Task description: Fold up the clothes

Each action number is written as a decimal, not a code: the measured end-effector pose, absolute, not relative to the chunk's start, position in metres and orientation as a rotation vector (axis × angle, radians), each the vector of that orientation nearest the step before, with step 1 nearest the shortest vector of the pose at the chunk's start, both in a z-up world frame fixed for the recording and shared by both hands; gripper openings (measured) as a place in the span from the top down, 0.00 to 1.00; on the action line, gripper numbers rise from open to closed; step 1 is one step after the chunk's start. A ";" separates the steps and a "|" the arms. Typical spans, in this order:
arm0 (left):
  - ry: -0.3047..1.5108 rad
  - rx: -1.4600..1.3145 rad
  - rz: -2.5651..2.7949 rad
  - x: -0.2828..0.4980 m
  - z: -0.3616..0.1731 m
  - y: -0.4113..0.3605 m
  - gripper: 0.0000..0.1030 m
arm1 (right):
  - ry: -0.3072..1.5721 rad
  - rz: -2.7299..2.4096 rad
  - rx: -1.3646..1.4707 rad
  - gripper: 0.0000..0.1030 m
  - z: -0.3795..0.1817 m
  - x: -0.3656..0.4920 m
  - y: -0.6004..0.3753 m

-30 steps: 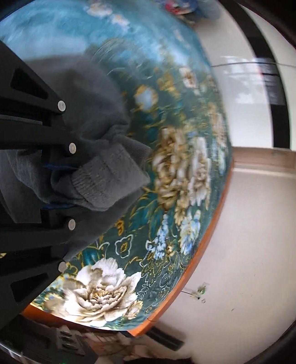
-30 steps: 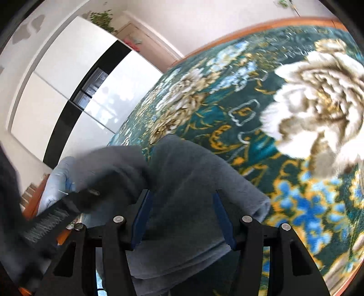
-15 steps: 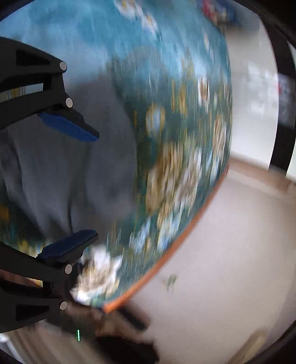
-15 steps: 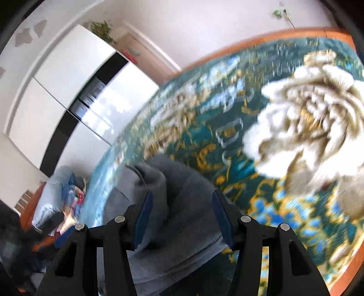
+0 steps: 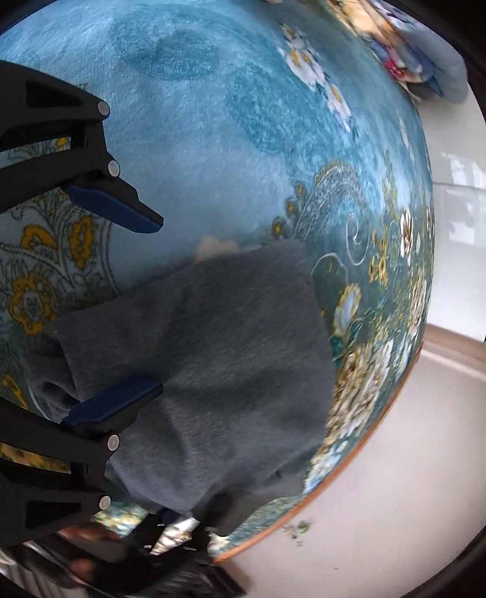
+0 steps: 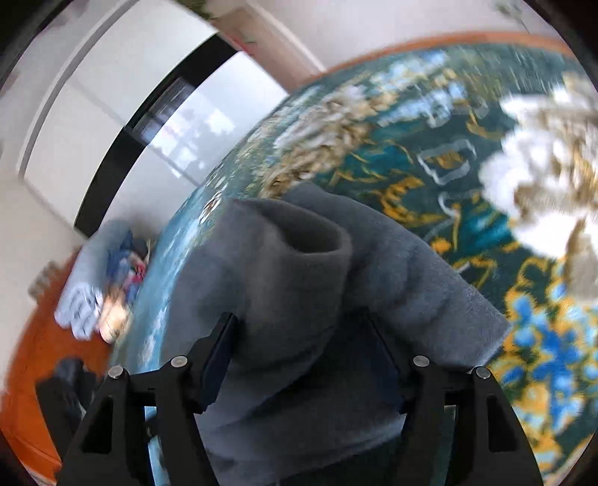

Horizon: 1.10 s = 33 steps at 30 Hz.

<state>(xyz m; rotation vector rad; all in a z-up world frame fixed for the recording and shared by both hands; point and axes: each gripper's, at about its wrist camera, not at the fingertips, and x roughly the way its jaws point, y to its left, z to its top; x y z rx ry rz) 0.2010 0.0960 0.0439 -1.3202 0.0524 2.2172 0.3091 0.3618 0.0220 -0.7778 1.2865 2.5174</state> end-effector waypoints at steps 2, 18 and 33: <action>0.039 -1.327 2.206 0.200 0.043 0.092 0.20 | 1.388 2.515 -0.696 0.31 0.021 0.311 0.369; -0.025 -1.315 2.115 0.203 0.049 0.085 0.19 | 1.366 2.484 -0.471 0.85 0.036 0.360 0.401; -0.367 -1.437 1.935 0.144 0.032 0.099 0.19 | 1.459 2.361 -0.590 0.45 0.012 0.376 0.435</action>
